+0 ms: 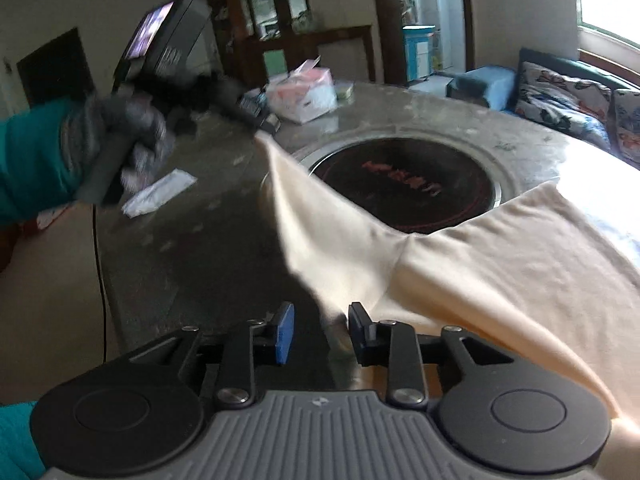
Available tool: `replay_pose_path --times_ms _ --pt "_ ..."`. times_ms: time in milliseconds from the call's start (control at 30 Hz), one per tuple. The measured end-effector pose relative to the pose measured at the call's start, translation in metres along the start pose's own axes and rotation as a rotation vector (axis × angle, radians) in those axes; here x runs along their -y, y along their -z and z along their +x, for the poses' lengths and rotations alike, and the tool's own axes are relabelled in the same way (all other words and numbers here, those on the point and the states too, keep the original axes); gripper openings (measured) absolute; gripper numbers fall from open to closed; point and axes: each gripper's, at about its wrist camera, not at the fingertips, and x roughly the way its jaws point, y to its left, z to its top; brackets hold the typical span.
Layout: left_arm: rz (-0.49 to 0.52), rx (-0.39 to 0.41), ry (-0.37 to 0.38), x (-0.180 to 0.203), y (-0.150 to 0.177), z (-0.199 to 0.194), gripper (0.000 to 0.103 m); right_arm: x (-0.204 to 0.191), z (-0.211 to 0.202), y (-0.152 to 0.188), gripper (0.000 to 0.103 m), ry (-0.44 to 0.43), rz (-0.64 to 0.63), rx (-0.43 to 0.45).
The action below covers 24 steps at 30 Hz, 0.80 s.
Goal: Fold clothes
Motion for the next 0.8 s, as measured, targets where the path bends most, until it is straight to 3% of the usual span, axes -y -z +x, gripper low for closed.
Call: replay_pose_path --times_ms 200,467,633,800 --pt "0.031 -0.004 -0.013 0.004 0.007 0.001 0.012 0.019 -0.027 0.002 0.041 0.113 0.041 0.043" --pt "0.023 0.006 -0.021 -0.009 0.015 -0.011 0.015 0.059 -0.067 0.007 0.046 0.268 0.112 0.088" --pt "0.023 0.048 0.044 -0.006 0.014 -0.031 0.016 0.082 -0.093 0.015 0.046 0.375 0.153 0.096" --pt "0.073 0.054 0.169 0.028 0.021 -0.042 0.016 0.085 -0.097 0.032 0.046 0.392 0.18 0.071"
